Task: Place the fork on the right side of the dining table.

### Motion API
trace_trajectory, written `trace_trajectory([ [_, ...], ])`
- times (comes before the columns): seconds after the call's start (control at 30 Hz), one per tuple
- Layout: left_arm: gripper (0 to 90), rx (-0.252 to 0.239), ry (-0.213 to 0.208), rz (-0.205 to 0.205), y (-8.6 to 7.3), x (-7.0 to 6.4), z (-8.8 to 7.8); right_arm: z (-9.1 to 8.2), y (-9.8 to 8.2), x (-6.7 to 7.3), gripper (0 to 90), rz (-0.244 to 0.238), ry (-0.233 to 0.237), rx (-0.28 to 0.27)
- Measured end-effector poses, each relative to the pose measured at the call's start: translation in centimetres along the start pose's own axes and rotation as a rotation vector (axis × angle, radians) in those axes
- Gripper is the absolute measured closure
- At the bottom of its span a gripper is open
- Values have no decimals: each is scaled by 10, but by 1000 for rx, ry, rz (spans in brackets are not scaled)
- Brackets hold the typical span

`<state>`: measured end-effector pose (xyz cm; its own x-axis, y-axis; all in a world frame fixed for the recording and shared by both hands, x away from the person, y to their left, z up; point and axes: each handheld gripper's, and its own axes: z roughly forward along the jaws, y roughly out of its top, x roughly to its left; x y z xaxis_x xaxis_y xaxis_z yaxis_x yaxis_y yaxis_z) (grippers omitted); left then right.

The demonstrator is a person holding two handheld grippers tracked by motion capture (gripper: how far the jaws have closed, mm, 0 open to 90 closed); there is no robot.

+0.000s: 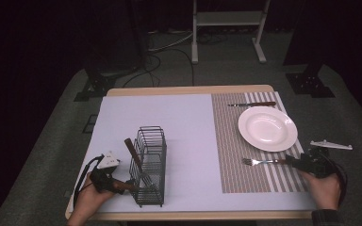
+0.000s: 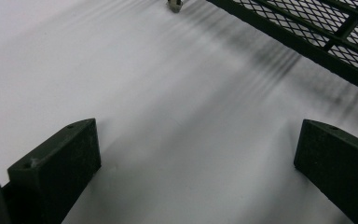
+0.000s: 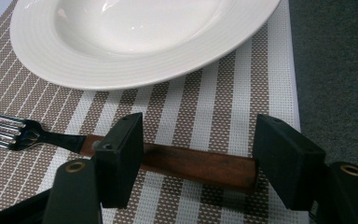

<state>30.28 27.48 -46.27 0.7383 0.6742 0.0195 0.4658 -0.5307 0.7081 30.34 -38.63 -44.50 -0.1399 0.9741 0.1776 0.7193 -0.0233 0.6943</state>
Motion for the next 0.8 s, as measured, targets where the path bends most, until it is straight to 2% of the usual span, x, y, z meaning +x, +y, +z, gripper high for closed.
trace_trajectory([
  [0.43, 0, 0, 0, 0, 0, 0, 0, -6, 2, 5, 327, -14, 17, -43],
  [0.8, 0, 0, 0, 0, 0, 0, 0, -11, 9, 26, 282, -70, 56, -78],
])
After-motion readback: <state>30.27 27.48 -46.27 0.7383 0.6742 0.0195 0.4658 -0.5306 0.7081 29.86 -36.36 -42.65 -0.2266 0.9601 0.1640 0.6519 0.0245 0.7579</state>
